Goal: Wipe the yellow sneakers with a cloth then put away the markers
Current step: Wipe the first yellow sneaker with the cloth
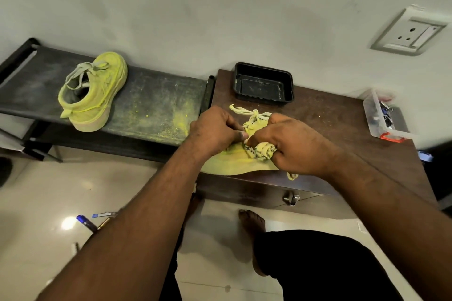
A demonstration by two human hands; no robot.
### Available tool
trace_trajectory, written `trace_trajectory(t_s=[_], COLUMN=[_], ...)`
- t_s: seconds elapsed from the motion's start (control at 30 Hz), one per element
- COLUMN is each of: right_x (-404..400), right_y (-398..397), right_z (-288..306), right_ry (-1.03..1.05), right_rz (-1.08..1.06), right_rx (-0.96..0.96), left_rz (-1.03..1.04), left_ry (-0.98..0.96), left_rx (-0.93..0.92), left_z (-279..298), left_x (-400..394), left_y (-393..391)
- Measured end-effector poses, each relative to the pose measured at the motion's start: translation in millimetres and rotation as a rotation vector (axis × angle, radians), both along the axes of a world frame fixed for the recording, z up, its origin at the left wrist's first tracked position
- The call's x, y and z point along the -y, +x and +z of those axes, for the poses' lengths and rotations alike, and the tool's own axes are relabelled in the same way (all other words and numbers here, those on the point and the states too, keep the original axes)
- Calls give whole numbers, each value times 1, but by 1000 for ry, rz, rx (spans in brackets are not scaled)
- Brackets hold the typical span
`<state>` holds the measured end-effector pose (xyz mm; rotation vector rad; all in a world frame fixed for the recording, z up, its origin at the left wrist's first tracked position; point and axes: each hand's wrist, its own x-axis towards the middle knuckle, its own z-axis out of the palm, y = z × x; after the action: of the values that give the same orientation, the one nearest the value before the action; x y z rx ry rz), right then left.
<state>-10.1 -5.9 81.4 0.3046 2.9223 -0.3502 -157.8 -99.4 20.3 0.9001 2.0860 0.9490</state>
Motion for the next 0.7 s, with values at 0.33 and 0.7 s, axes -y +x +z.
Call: trace_trajectory(t_s=[0.33, 0.7], right_x=[-27, -17], right_y=[-25, -48], right_z=[9, 21], right_ry=[-350, 69], right_rz=[-68, 227], right_rx=[175, 402], left_rz=[-44, -39], left_ry=[-68, -21], left_rx=[-301, -372], left_z=[1, -2], left_x=[-3, 0], left_y=[5, 4])
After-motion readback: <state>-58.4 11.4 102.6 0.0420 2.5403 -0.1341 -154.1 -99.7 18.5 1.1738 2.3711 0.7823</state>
